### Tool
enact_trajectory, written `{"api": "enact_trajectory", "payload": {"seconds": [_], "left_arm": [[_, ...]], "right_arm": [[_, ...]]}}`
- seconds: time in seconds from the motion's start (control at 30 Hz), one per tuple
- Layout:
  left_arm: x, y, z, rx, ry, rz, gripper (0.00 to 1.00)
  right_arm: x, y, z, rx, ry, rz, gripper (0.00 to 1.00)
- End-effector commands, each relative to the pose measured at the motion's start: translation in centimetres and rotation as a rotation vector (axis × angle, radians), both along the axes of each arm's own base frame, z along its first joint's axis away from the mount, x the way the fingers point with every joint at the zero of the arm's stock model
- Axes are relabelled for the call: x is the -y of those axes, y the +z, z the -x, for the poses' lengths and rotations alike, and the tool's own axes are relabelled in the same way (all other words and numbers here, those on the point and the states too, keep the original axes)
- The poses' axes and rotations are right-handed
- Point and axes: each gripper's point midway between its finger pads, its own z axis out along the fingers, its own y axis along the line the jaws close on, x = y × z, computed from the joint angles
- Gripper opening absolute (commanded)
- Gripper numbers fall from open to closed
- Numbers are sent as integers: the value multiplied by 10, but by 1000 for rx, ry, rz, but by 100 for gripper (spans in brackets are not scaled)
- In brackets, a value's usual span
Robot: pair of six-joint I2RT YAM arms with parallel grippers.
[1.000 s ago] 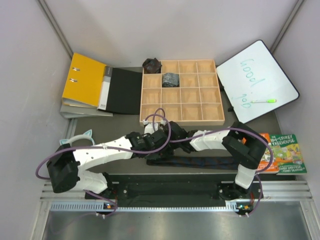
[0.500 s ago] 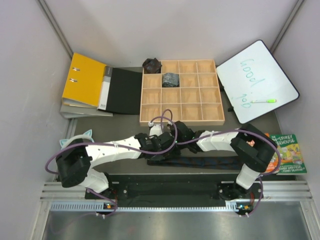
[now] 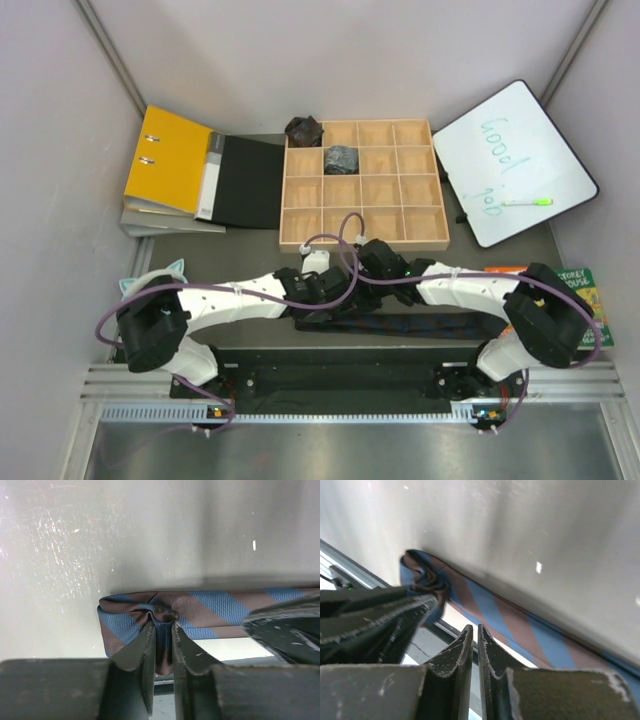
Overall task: Roll the ties
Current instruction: Roll the tie at the center of the board.
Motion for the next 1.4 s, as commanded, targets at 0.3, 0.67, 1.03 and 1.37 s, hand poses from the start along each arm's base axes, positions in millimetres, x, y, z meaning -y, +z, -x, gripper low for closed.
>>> {"api": "enact_trajectory", "payload": {"seconds": [0.3,0.67,1.03,1.37], "left_arm": [[15,15,-8,53,-19,48,49],[16,55,-11,101,-11,125,67],[-46,91,-8,225,107,150,76],[-83,81,4,231,169,174,79]], "right_arm": [[25,20,-1,73,-36,25,11],[9,50,-1,92,-7,-82,11],[-38,73,14,74,96,-192,13],[-84,74,18,31,151,-250,13]]}}
